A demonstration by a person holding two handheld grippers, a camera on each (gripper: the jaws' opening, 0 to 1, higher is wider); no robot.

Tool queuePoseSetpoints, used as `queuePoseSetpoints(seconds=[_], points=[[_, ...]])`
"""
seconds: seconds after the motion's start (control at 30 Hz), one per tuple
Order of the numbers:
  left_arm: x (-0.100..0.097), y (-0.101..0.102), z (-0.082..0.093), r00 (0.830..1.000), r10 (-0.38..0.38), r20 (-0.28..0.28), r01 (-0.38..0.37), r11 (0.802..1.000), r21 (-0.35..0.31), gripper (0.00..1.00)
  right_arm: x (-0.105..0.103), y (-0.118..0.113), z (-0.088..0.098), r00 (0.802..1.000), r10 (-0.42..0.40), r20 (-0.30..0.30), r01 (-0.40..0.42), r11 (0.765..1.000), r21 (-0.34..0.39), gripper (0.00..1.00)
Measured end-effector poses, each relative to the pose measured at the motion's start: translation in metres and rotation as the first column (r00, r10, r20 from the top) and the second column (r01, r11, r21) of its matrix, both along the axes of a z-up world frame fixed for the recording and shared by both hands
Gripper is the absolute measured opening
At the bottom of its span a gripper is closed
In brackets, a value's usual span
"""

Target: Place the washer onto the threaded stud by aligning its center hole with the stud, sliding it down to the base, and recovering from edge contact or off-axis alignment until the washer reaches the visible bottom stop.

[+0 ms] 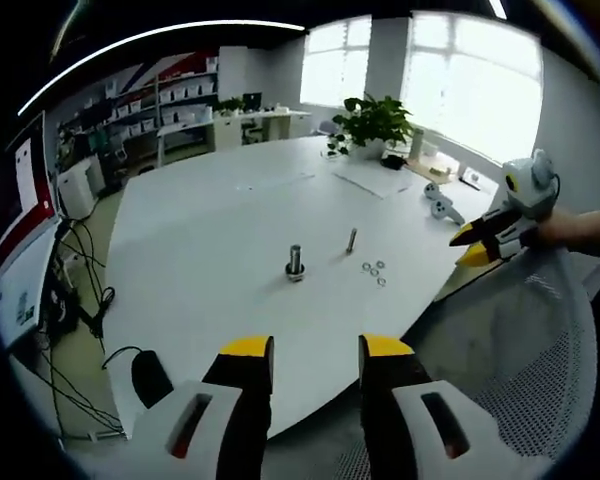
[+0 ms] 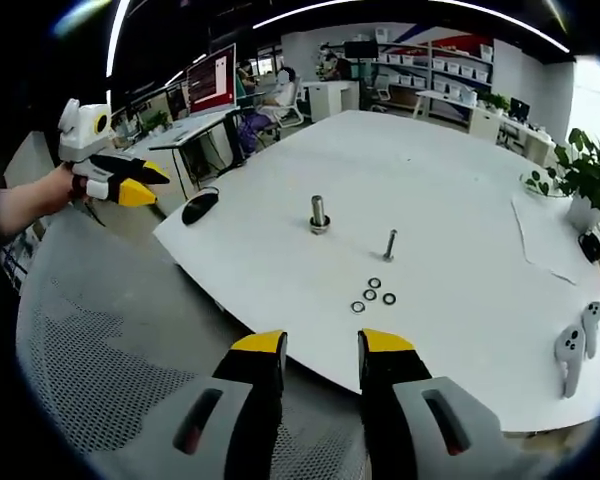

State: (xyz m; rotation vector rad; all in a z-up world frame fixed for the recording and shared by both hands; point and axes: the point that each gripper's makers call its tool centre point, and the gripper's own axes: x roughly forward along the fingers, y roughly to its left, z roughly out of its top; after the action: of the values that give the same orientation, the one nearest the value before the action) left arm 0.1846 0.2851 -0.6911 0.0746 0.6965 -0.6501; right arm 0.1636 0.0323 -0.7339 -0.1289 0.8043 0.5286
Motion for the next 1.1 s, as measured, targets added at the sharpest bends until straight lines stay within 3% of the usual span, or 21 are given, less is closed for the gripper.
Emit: queuePoseSetpoints(seconds=[0.33, 0.6, 0.77, 1.1], points=[[-0.01, -0.007, -0.005, 0.998, -0.054, 0.027, 0.053, 0.999, 0.006, 0.27, -0.002, -0.004, -0.005, 1.0, -0.022, -0.022, 0.021, 0.999, -0.033, 0.32], [-0.018, -0.017, -0.01, 0.994, -0.108, 0.01, 0.108, 0.994, -0.012, 0.29, -0.006, -0.006, -0.013, 0.998, -0.007, -0.058, 0.003, 0.998, -0.07, 0.32], [-0.016, -0.014, -0.005, 0.995, -0.09, 0.032, 0.091, 0.995, -0.032, 0.3, -0.007, -0.007, -0.014, 0.997, -0.015, -0.07, 0.01, 0.997, -0.076, 0.32], [-0.02, -0.02, -0.008, 0.993, -0.115, 0.001, 0.115, 0.992, -0.061, 0.31, -0.006, -0.012, -0.012, 0.998, -0.032, -0.05, 0.026, 0.994, -0.101, 0.33]])
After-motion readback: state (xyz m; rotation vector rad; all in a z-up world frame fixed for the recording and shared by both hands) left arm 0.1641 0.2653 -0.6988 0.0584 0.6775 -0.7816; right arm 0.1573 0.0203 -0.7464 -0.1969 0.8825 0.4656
